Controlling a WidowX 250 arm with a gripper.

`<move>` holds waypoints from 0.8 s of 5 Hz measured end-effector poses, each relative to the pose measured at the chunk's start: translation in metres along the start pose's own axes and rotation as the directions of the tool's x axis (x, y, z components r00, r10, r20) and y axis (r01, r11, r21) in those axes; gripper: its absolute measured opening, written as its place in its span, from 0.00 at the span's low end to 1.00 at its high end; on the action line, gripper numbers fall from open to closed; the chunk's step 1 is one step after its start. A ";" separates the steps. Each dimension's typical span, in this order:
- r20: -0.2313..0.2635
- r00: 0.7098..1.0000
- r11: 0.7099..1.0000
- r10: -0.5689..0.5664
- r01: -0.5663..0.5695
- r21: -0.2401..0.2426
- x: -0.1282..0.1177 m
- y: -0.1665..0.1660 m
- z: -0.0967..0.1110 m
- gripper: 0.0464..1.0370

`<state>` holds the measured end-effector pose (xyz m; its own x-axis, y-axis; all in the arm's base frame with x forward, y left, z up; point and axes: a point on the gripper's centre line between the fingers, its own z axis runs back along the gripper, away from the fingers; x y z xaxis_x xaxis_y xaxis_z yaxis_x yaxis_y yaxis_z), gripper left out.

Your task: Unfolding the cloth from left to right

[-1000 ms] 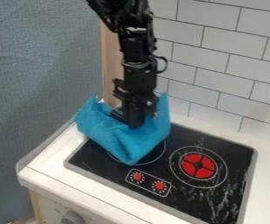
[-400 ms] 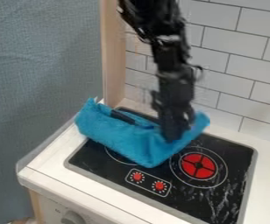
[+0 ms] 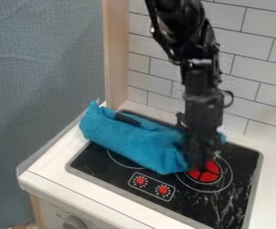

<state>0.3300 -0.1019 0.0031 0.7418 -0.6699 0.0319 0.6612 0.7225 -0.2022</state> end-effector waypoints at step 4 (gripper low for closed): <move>0.017 1.000 1.000 -0.014 0.014 -0.002 0.005 0.000 0.004 0.98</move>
<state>0.3339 -0.1045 0.0068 0.7345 -0.6766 0.0513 0.6709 0.7129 -0.2041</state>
